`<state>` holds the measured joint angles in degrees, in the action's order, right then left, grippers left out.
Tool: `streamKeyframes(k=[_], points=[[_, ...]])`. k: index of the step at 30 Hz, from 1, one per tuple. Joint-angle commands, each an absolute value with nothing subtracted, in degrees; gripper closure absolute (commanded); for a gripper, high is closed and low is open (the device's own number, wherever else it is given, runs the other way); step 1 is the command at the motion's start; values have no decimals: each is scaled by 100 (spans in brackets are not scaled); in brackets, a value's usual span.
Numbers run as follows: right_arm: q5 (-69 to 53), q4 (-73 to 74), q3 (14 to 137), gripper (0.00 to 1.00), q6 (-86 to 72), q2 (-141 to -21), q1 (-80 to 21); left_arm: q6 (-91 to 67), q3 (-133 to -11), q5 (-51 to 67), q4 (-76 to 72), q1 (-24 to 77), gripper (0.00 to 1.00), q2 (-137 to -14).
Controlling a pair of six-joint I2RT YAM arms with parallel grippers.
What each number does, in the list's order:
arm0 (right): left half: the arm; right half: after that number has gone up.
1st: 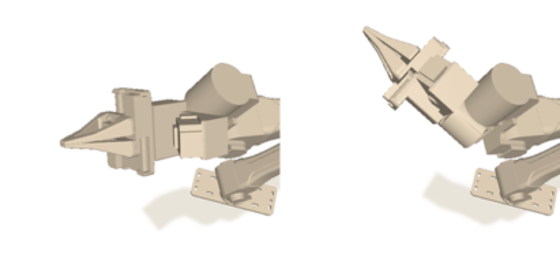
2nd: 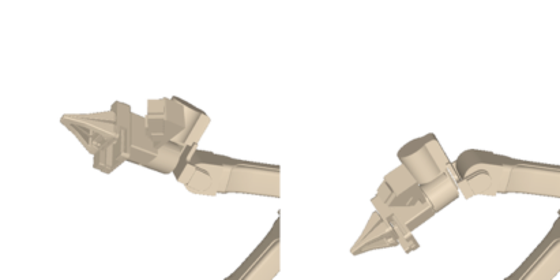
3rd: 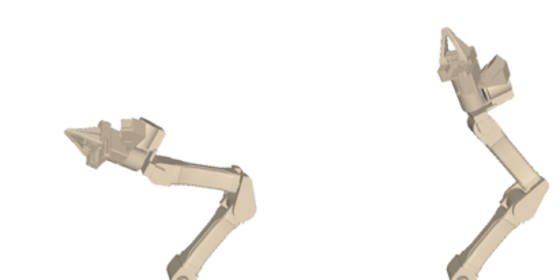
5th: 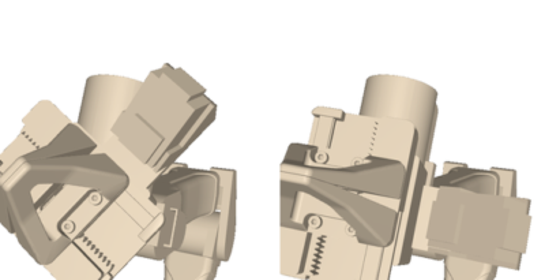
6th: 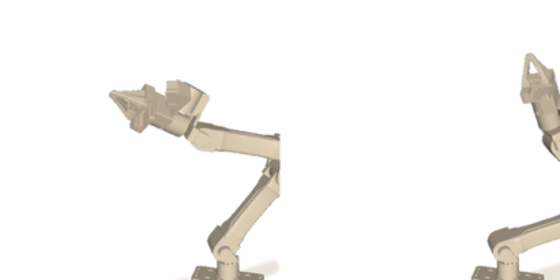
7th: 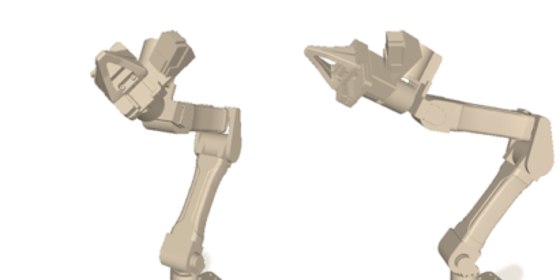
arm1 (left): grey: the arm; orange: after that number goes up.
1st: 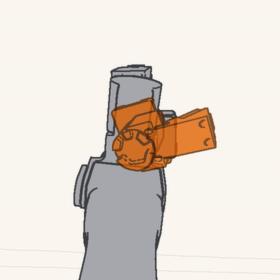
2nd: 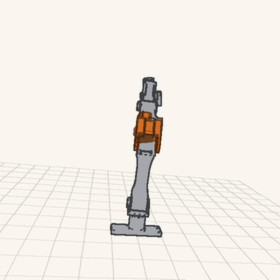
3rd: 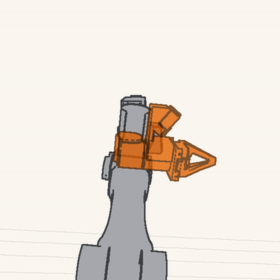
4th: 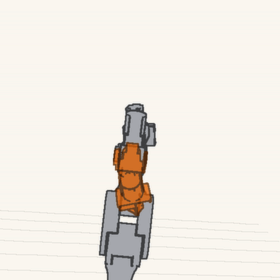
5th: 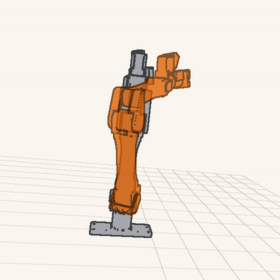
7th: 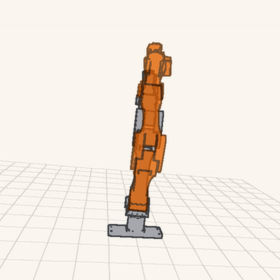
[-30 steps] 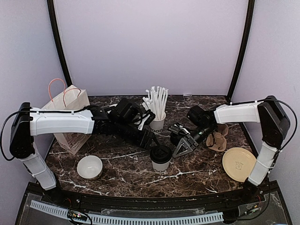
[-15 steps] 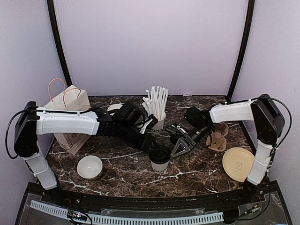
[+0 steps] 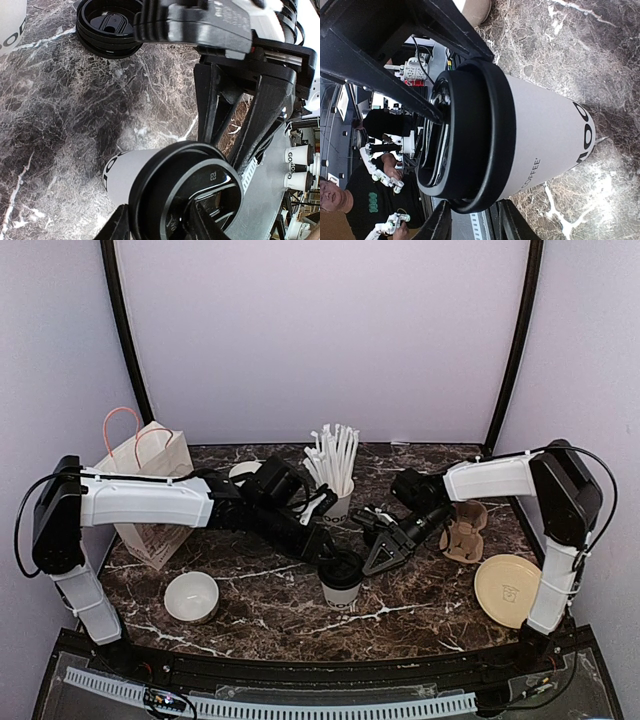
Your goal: Pack the takeout coffee
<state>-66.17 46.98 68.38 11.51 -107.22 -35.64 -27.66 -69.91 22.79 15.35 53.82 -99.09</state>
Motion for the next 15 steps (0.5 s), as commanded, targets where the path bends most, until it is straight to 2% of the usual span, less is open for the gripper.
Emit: streamKeyframes(k=[1, 10, 15], points=[[-6320, 4330, 6986, 71, 777, -10932, -3608, -2649, -6882, 2323, 1762, 5419, 59, -10122], [-4745, 4005, 6953, 82, 260, -11232, -3612, -2583, -6815, 2178, 1894, 5421, 61, -10202], [-4257, 4035, 7036, 83, 281, -11372, -3612, -2574, -6700, 2017, 1977, 5414, 62, -10310]])
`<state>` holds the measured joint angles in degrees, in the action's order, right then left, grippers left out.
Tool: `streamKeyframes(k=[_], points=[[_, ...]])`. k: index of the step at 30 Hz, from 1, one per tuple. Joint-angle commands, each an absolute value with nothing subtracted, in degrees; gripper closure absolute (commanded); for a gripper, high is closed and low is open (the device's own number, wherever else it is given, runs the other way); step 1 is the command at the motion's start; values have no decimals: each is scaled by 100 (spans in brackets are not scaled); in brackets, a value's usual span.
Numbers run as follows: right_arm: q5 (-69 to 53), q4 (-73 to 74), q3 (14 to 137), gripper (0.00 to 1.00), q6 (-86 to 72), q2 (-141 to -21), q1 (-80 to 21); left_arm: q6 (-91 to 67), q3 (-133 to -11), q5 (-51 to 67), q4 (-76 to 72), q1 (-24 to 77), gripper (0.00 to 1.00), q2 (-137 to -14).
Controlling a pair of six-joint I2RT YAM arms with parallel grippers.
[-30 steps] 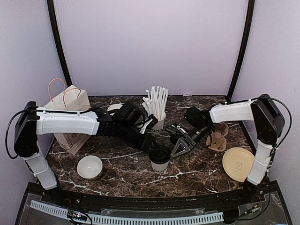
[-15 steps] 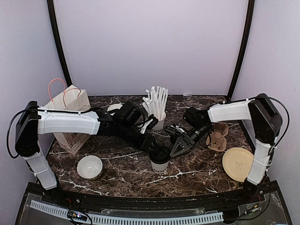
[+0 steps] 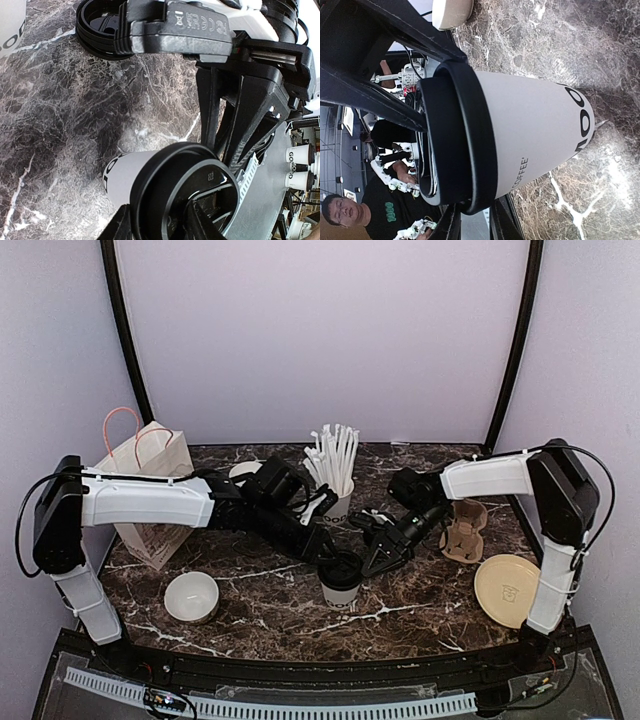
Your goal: Pack the takeout coffee
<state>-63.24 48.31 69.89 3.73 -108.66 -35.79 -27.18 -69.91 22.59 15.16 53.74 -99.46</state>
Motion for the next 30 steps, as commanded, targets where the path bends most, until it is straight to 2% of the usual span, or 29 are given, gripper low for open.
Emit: streamKeyframes(k=[1, 6, 11, 16, 24, 30], points=[[-4306, 4097, 7077, 82, 347, -11365, -3612, -2570, -6705, 1996, 2019, 5414, 62, -10314], [-4775, 4502, 7301, 79, 788, -11154, -3612, -2434, -6793, 1842, 2072, 5415, 58, -10083], [-5191, 4821, 7432, 71, 1148, -10863, -3597, -2191, -7007, 1465, 2079, 5418, 41, -9706], [-5245, 4978, 7508, 65, 1332, -10700, -3570, -2075, -7113, 1277, 1954, 5416, 32, -9321], [-5008, 5098, 7742, 62, 1434, -10608, -3458, -2015, -7151, 949, 1934, 5408, 28, -8953], [-4869, 5014, 7534, 56, 1515, -10146, -3428, -1809, -7072, 1307, 2059, 5260, 32, -8928]])
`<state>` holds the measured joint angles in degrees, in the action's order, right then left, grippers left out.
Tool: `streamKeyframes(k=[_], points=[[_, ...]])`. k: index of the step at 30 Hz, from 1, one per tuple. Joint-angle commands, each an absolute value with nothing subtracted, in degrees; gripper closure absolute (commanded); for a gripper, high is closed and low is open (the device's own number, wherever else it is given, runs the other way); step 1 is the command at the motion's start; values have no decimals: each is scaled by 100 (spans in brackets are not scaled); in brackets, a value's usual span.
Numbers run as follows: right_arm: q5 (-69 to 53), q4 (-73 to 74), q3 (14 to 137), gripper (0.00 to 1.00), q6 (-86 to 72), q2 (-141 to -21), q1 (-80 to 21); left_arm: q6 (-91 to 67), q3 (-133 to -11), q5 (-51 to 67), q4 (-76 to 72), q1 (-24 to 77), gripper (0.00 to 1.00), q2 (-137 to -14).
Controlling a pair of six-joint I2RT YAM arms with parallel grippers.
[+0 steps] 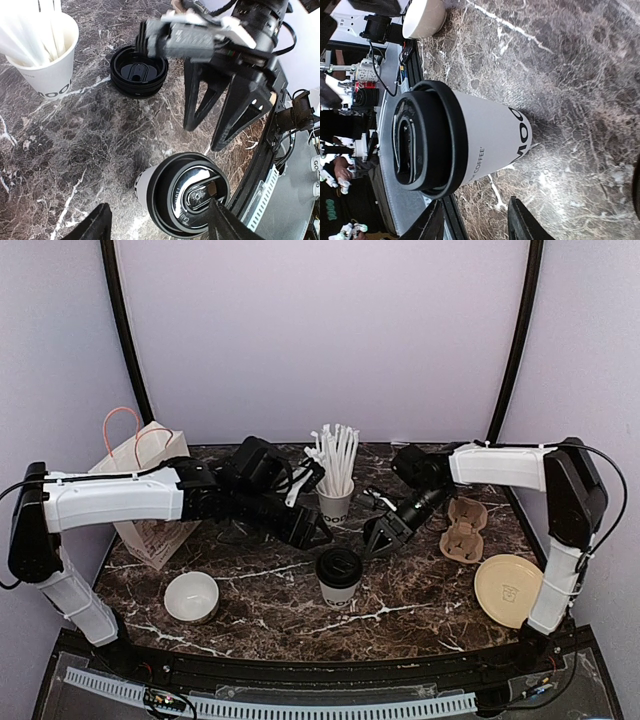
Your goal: Pack the takeout coffee
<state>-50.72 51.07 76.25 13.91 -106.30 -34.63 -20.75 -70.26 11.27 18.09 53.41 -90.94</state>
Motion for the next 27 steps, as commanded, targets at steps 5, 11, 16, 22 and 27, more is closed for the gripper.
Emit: streamKeyframes(k=[5, 11, 16, 22, 27], points=[[-4896, 4898, 7148, 54, 1597, -9910, -3481, -1156, -6822, 1624, 2173, 5249, 28, -8734], [-4846, 4757, 6943, 54, 1700, -9934, -3842, -760, -6996, 1736, 2197, 5248, 29, -8961], [-5333, 4895, 7091, 58, 1769, -10222, -3922, -837, -7036, 1941, 2035, 5246, 31, -9161], [-5381, 5039, 7639, 66, 1783, -10651, -3818, -978, -6849, 2061, 1895, 5239, 30, -9041], [-5313, 4925, 7977, 71, 1631, -10969, -3553, -1081, -6684, 2081, 1850, 5239, 30, -8865]])
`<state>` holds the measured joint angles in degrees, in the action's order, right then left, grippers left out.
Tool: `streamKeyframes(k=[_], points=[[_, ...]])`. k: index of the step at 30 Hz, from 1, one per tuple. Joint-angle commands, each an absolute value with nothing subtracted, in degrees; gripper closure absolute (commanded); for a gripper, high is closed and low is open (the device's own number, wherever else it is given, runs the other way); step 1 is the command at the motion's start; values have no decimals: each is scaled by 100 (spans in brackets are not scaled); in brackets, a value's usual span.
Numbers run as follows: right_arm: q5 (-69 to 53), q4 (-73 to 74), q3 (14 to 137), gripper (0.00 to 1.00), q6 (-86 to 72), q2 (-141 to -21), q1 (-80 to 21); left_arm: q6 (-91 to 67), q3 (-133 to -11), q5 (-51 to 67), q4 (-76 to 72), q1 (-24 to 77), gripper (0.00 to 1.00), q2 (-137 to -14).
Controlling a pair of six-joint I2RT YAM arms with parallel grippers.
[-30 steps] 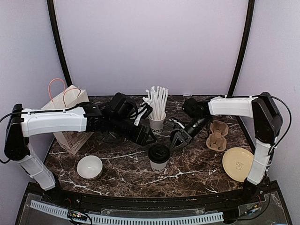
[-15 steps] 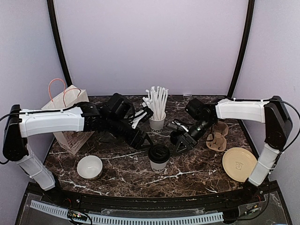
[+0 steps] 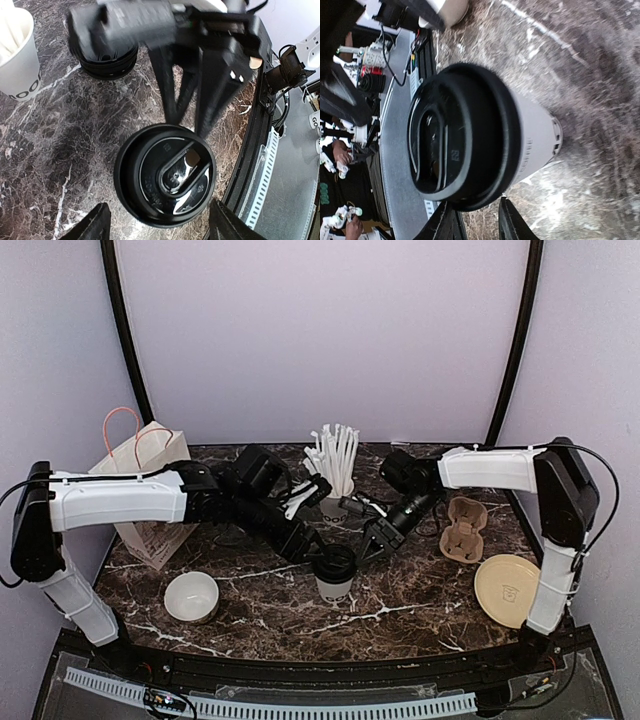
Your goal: Pack the takeout coffee
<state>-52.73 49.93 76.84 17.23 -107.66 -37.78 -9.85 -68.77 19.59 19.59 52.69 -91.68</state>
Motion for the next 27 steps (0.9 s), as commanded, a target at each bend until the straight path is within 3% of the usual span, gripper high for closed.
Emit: streamKeyframes(k=[1, 8, 13, 19, 27], points=[[-5281, 4896, 8014, 71, 1583, -11012, -3498, -1086, -6650, 2065, 1849, 5243, 30, -8840], [-5280, 4961, 8159, 70, 1550, -10859, -3222, -1202, -6616, 1588, 1834, 5233, 28, -8660], [-5295, 4692, 7428, 60, 1551, -10167, -3238, -1327, -6937, 1558, 1940, 5098, 24, -8954], [-5435, 4304, 6618, 51, 1591, -9795, -3442, -1473, -7002, 2073, 1650, 4905, 35, -9288], [-5672, 4506, 7030, 52, 1622, -10366, -3952, -1341, -7130, 2699, 1568, 4809, 40, -9575]])
